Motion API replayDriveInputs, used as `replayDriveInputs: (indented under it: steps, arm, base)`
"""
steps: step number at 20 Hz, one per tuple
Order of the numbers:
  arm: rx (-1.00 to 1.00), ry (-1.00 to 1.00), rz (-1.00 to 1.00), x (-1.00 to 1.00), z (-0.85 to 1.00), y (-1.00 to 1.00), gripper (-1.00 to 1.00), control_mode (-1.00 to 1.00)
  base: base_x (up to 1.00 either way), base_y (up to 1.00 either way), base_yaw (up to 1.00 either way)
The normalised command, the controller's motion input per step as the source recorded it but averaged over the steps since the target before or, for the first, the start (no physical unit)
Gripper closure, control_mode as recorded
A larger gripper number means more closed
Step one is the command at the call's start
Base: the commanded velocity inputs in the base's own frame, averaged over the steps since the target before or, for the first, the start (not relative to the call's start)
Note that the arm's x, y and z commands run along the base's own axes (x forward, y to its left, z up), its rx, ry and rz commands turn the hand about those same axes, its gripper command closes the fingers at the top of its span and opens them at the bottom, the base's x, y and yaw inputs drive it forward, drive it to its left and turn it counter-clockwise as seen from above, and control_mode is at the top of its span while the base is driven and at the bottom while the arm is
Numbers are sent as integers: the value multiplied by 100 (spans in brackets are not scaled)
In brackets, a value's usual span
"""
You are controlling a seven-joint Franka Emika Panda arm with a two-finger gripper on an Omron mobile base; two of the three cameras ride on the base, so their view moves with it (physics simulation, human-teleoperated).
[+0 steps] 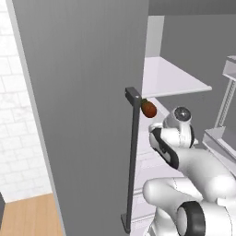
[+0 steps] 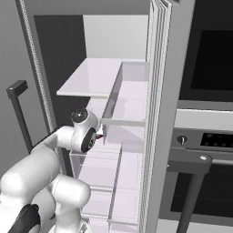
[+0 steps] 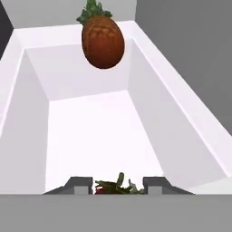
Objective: Take the strawberry from the fridge and place it on top of the pancake, located on the dining counter.
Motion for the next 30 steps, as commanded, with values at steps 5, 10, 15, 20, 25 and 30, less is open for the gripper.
replayDriveInputs:
  steps: [5, 10, 15, 20, 25, 30]
  arm:
    - [10, 26, 4, -65, 100, 4, 100, -100]
    - [1, 10, 4, -56, 99, 21, 100, -100]
    - [-7, -11, 0, -34, 47, 36, 100, -100]
    - [-9, -27, 0, -60, 59, 27, 100, -100]
    - [-1, -23, 1, -59, 71, 19, 100, -100]
    - [-1, -27, 0, -67, 45, 20, 100, -100]
  base:
    - [0, 0, 0]
    - [0, 0, 0]
    - [0, 0, 0]
    - [0, 0, 0]
    - [0, 0, 0]
    - [0, 0, 0]
